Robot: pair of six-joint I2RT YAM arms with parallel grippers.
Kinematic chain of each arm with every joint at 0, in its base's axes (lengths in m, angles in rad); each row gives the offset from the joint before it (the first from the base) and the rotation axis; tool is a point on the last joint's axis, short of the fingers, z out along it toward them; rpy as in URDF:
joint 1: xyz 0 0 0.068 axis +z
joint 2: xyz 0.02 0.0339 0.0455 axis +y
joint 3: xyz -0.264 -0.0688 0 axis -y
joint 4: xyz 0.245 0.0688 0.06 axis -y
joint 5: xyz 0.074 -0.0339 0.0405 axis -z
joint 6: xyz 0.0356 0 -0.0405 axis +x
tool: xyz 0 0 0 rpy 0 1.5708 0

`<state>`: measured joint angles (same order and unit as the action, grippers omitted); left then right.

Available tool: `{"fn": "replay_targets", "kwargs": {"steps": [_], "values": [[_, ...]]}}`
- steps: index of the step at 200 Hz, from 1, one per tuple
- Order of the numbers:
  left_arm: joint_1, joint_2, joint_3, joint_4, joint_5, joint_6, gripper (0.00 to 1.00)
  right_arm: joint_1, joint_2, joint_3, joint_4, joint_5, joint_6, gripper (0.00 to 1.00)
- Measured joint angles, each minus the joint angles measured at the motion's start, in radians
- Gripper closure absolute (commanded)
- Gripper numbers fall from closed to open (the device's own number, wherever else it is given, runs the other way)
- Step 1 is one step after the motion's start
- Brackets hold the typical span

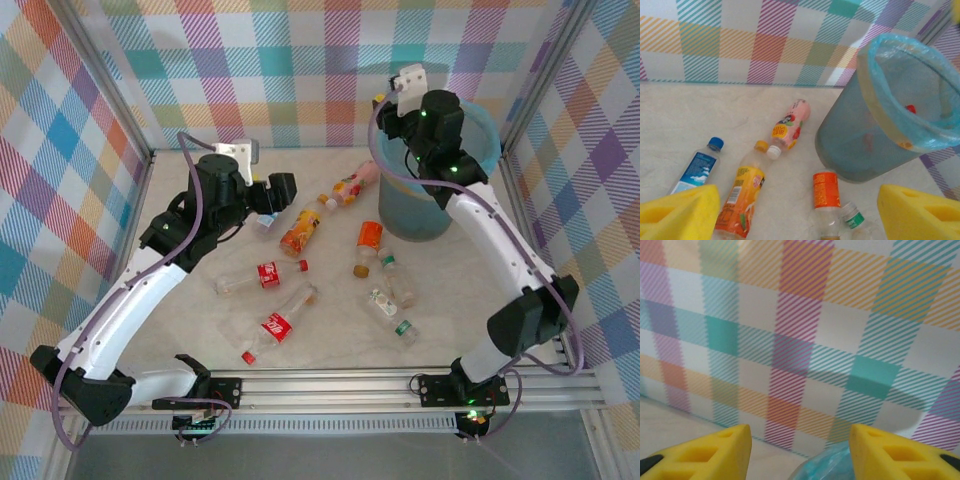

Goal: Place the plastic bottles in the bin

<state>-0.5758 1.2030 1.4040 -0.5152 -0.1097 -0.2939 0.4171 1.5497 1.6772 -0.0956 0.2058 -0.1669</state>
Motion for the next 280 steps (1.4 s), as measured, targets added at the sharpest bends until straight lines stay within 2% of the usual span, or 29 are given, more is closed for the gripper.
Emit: {"fn": "replay_targets", "kwargs": {"steps": [28, 58, 95, 116, 135, 163, 198, 218, 238, 280], "values": [[0.000, -0.023, -0.043, -0.040, -0.031, 0.022, 0.17, 0.036, -0.104, -0.039, -0.107, -0.107, 0.097, 0.45], [0.000, -0.056, -0.114, -0.092, -0.069, 0.035, 0.16, 0.123, -0.164, -0.160, -0.187, -0.207, 0.170, 0.42], [0.000, -0.101, -0.225, -0.141, -0.094, 0.029, 0.16, 0.211, -0.089, -0.312, -0.309, -0.247, 0.231, 0.42], [0.000, -0.123, -0.284, -0.158, -0.095, 0.020, 0.16, 0.217, -0.034, -0.360, -0.382, -0.242, 0.260, 0.42], [0.000, -0.144, -0.332, -0.172, -0.107, 0.009, 0.15, 0.224, -0.026, -0.418, -0.399, -0.297, 0.260, 0.41], [0.002, -0.188, -0.394, -0.189, -0.162, -0.030, 0.14, 0.325, -0.021, -0.452, -0.399, -0.411, 0.138, 0.35], [0.028, -0.253, -0.472, -0.209, -0.229, -0.101, 0.13, 0.541, 0.005, -0.463, -0.352, -0.505, -0.152, 0.30], [0.063, -0.265, -0.520, -0.212, -0.232, -0.138, 0.12, 0.623, 0.030, -0.466, -0.320, -0.546, -0.295, 0.30], [0.126, -0.263, -0.578, -0.193, -0.191, -0.167, 0.12, 0.672, 0.060, -0.467, -0.283, -0.560, -0.398, 0.30], [0.294, -0.212, -0.678, -0.101, -0.016, -0.210, 0.12, 0.776, 0.196, -0.406, -0.275, -0.529, -0.558, 0.32]]}}
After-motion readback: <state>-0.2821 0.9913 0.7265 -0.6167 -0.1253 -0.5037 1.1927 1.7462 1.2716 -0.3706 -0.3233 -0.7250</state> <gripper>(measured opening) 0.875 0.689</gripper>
